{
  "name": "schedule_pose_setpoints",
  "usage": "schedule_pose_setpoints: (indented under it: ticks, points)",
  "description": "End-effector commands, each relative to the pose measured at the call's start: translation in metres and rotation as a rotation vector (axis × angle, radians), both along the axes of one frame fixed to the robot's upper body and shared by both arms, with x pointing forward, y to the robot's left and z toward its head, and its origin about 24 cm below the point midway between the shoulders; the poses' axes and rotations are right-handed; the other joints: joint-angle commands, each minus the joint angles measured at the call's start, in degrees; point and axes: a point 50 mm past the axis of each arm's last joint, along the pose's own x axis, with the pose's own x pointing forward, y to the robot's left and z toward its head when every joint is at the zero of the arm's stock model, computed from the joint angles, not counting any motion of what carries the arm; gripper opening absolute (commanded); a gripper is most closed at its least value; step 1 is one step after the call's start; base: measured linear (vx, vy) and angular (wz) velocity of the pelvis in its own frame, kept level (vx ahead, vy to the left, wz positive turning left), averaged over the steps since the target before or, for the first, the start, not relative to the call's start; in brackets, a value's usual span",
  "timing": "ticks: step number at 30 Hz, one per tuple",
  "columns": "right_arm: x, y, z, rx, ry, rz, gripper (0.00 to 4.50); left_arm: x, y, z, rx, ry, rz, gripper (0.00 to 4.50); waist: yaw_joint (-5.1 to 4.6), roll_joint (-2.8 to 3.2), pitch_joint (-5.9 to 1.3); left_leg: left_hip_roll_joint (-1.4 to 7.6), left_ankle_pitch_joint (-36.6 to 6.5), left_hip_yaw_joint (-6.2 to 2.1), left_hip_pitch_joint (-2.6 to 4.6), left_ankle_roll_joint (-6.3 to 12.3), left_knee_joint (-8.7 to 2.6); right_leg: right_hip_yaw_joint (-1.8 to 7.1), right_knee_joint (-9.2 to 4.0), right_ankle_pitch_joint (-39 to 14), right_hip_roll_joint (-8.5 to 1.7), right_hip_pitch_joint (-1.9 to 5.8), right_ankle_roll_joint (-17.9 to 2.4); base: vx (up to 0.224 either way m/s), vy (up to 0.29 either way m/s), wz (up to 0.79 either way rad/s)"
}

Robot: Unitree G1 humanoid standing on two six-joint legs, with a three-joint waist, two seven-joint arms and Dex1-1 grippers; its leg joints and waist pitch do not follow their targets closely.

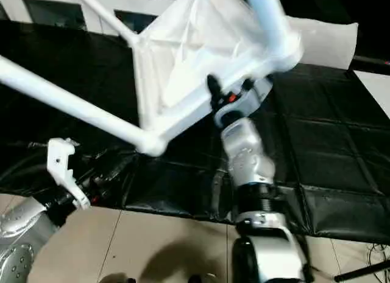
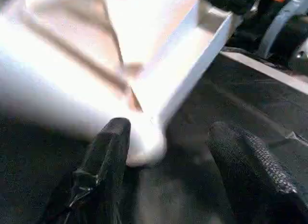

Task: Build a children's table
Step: Flip table

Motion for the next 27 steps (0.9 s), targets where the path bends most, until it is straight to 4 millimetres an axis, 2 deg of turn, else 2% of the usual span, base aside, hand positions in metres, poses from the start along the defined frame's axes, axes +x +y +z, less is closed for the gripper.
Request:
schedule_pose_setpoints:
  ticks: [1, 2, 3, 5, 6, 7, 8, 10, 11, 13, 15, 18, 21, 22, 23, 24, 26, 27]
  points:
    - [-0.006, -0.024, 0.037, -0.198, -0.146, -0.145, 2.00, 0.004, -0.012, 0.025, 0.066, -0.134, -0.068, 3.18, -0.78, 0.35, -4.32, 3.29, 3.79, -0.89, 0.31, 2.54, -3.94, 5.09, -2.89, -5.71, -4.88, 4.42, -2.24, 0.000, 0.000, 0.00]
    - [-0.008, -0.028, 0.041, -0.233, -0.155, -0.181, 2.00, 0.007, -0.015, 0.032, 0.080, -0.166, -0.081, 3.18, -0.82, 0.23, -4.12, 3.31, 3.65, -1.00, 0.16, 2.06, -4.09, 5.05, -3.10, -6.34, -4.79, 4.50, -1.70, 0.000, 0.000, 0.00]
    - [-0.009, -0.030, 0.044, -0.252, -0.159, -0.203, 2.00, 0.008, -0.017, 0.037, 0.086, -0.184, -0.086, 3.18, -0.78, 0.11, -4.27, 3.21, 3.68, -0.93, 0.32, 1.31, -3.96, 5.13, -2.85, -6.06, -4.75, 4.40, -1.37, 0.000, 0.000, 0.00]
    - [-0.011, -0.032, 0.047, -0.273, -0.163, -0.232, 1.99, 0.011, -0.018, 0.043, 0.078, -0.206, -0.084, 3.33, -0.90, -0.11, -4.05, 3.01, 1.56, -0.94, -0.31, 0.70, -4.14, 5.15, -3.27, -8.27, -4.99, 4.85, -0.81, 0.000, 0.000, 0.00]
    - [-0.012, -0.033, 0.048, -0.281, -0.164, -0.243, 1.97, 0.012, -0.019, 0.045, 0.072, -0.215, -0.082, 3.45, -1.08, 0.42, -3.86, 2.90, -0.75, -0.79, -0.13, 0.19, -4.10, 5.11, -4.03, -12.07, -4.90, 4.63, 0.21, 0.000, 0.000, 0.00]
    - [-0.014, -0.034, 0.051, -0.296, -0.166, -0.266, 1.95, 0.014, -0.020, 0.051, 0.065, -0.234, -0.081, 3.56, -1.14, 0.29, -3.98, 2.84, -1.31, -0.75, 0.02, 0.03, -4.04, 5.10, -4.11, -13.13, -4.86, 4.64, 0.57, 0.000, 0.000, 0.00]
    - [-0.014, -0.035, 0.051, -0.300, -0.167, -0.271, 1.93, 0.015, -0.020, 0.052, 0.065, -0.237, -0.082, 3.63, -1.13, 0.46, -4.11, 2.84, -1.29, -0.82, 0.10, -0.23, -4.02, 5.09, -4.17, -13.62, -4.72, 4.59, 1.04, 0.000, 0.000, 0.00]
    - [-0.018, -0.037, 0.056, -0.334, -0.173, -0.312, 1.93, 0.017, -0.023, 0.059, 0.067, -0.269, -0.097, 3.70, -1.01, 0.30, -4.14, 2.88, -1.00, -0.90, 0.34, -0.40, -4.01, 5.11, -4.16, -13.10, -4.58, 4.34, 1.28, 0.000, 0.000, 0.00]
    - [-0.020, -0.038, 0.059, -0.388, -0.182, -0.341, 1.92, 0.018, -0.024, 0.063, 0.095, -0.283, -0.109, 3.85, -0.95, 0.51, -4.17, 2.89, -0.84, -0.93, 0.36, -0.46, -4.01, 5.13, -4.00, -12.50, -4.60, 4.33, 1.12, 0.000, 0.000, 0.00]
    - [-0.022, -0.038, 0.061, -0.414, -0.179, -0.362, 1.90, 0.021, -0.023, 0.064, 0.120, -0.285, -0.097, 4.07, -1.10, 0.46, -4.20, 2.89, 0.05, -1.14, -0.08, -0.59, -4.08, 5.03, -3.65, -10.71, -4.40, 4.67, 1.36, 0.000, 0.000, 0.00]
    - [-0.026, -0.037, 0.063, -0.446, -0.170, -0.392, 1.90, 0.024, -0.022, 0.065, 0.153, -0.287, -0.078, 4.11, -1.35, 0.34, -4.29, 2.74, -0.05, -1.12, -0.22, -0.79, -3.98, 5.00, -3.64, -10.45, -4.39, 4.80, 1.76, 0.000, 0.000, 0.00]
    - [-0.028, -0.027, 0.064, -0.496, -0.189, -0.410, 1.89, 0.029, -0.020, 0.071, 0.223, -0.331, -0.069, 4.42, -1.80, 0.16, -4.41, 2.45, 0.46, -1.12, -0.47, -0.58, -3.82, 4.98, -3.66, -10.63, -4.38, 4.92, 2.55, 0.000, 0.000, 0.00]
    - [-0.024, -0.004, 0.057, -0.505, -0.191, -0.290, 1.89, 0.034, -0.021, 0.077, 0.301, -0.366, -0.070, 4.50, -2.41, -0.10, -4.39, 2.52, -0.07, -1.20, -0.58, -0.23, -3.83, 4.93, -3.71, -11.48, -4.47, 4.91, 2.61, 0.000, 0.000, 0.00]
    - [-0.023, -0.002, 0.056, -0.507, -0.185, -0.278, 1.89, 0.035, -0.021, 0.077, 0.311, -0.369, -0.069, 4.50, -2.45, 0.08, -4.38, 2.61, -0.24, -1.28, -0.48, -0.25, -3.86, 4.92, -3.59, -11.65, -4.53, 4.85, 2.41, 0.000, 0.000, 0.00]
    - [-0.021, 0.000, 0.052, -0.525, -0.164, -0.272, 1.89, 0.038, -0.020, 0.081, 0.346, -0.389, -0.050, 4.50, -2.72, 0.01, -4.41, 2.68, 0.01, -1.33, -0.53, -0.28, -3.85, 4.95, -3.45, -11.01, -4.59, 4.98, 2.01, 0.000, 0.000, 0.00]
    - [-0.019, 0.000, 0.049, -0.533, -0.145, -0.271, 1.89, 0.041, -0.018, 0.085, 0.381, -0.410, -0.034, 4.50, -3.04, -0.30, -4.47, 2.63, 0.58, -1.33, -0.67, -0.21, -3.79, 4.97, -3.27, -10.23, -4.59, 5.09, 1.64, 0.000, 0.000, 0.00]
    - [-0.017, 0.003, 0.044, -0.528, -0.124, -0.238, 1.89, 0.045, -0.015, 0.092, 0.435, -0.450, -0.001, 4.50, -3.36, -0.11, -4.29, 2.51, 0.12, -1.24, -0.68, 0.02, -3.72, 5.02, -3.51, -10.79, -4.55, 4.97, 1.43, 0.000, 0.000, 0.00]
    - [-0.016, 0.003, 0.042, -0.529, -0.112, -0.237, 2.24, 0.047, -0.013, 0.098, 0.461, -0.484, 0.024, 4.50, -3.38, -0.09, -4.35, 2.48, -0.10, -1.20, -0.59, -0.11, -3.66, 5.06, -3.45, -11.32, -4.56, 4.97, 1.49, 0.000, 0.000, 0.00]
